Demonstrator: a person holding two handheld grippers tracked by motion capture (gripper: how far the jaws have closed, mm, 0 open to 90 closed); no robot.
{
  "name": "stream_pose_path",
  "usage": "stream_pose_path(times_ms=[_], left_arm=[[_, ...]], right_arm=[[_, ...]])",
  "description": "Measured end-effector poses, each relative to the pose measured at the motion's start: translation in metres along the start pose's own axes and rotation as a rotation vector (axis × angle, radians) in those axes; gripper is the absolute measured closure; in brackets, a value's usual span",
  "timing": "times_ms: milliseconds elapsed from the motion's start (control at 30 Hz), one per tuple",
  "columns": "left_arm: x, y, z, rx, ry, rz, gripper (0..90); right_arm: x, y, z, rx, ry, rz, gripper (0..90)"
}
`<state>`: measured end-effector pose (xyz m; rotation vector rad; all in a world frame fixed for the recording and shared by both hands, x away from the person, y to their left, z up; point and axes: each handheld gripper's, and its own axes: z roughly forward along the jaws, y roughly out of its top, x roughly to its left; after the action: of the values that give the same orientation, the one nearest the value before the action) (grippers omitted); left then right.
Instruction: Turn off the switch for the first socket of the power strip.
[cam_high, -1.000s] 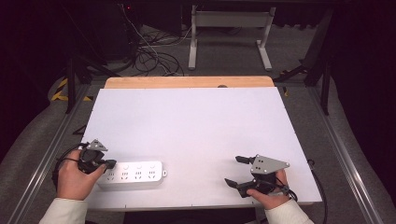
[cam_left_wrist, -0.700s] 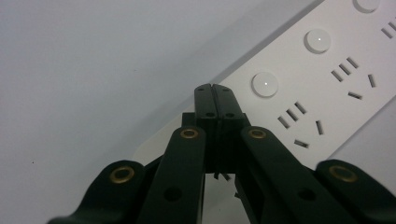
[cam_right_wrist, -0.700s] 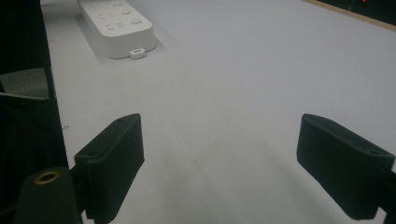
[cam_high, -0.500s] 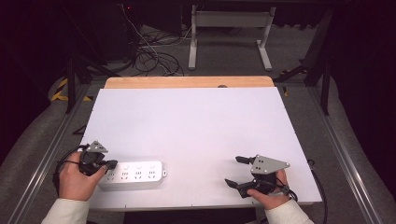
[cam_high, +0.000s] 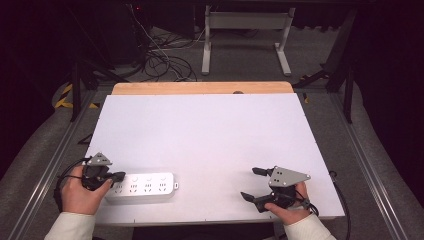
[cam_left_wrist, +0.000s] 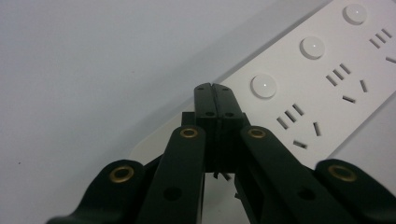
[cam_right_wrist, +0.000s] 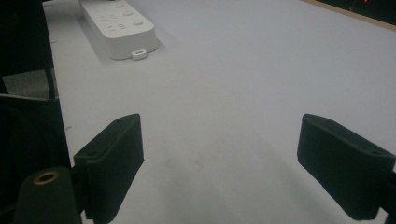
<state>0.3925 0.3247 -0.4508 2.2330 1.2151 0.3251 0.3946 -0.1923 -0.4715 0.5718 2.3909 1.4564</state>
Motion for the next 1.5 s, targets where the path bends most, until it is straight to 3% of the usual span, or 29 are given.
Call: stream_pose_path(times_ms=[267,400,500,600,967,1167,1367,1500], left_arm=[[-0.001,-0.004,0.000,-0.022,0.013,0.007,90.0],[-0.005,-0.001,0.000,-0.013,0.042,0.020,90.0],[-0.003,-0.002,-0.006,-0.061,0.056,0.021,90.0],[-0.004,-0.001,-0.017,-0.122,0.044,0.020,90.0],[-0.021,0.010,-0.033,-0.169,0.052,0.087,90.0],[-0.021,0.010,-0.033,-0.176,0.044,0.070,90.0],[-0.022,0.012,-0.038,-0.192,0.042,0.082,90.0],[-0.024,0.015,-0.041,-0.248,0.026,0.084,90.0]], right_arm=[[0.001,0.000,0.000,0.000,0.001,-0.001,14.8],[0.001,0.000,0.000,0.003,0.002,-0.002,14.8],[0.001,0.001,0.000,-0.004,0.000,-0.003,14.8],[-0.001,0.000,0.001,-0.003,-0.003,0.000,14.8],[-0.001,0.000,0.000,0.001,-0.005,-0.003,14.8],[0.000,0.001,0.000,-0.003,-0.006,-0.001,14.8],[-0.001,0.000,0.000,-0.003,-0.005,-0.001,14.8],[-0.001,0.000,0.000,-0.002,-0.007,-0.002,14.8]])
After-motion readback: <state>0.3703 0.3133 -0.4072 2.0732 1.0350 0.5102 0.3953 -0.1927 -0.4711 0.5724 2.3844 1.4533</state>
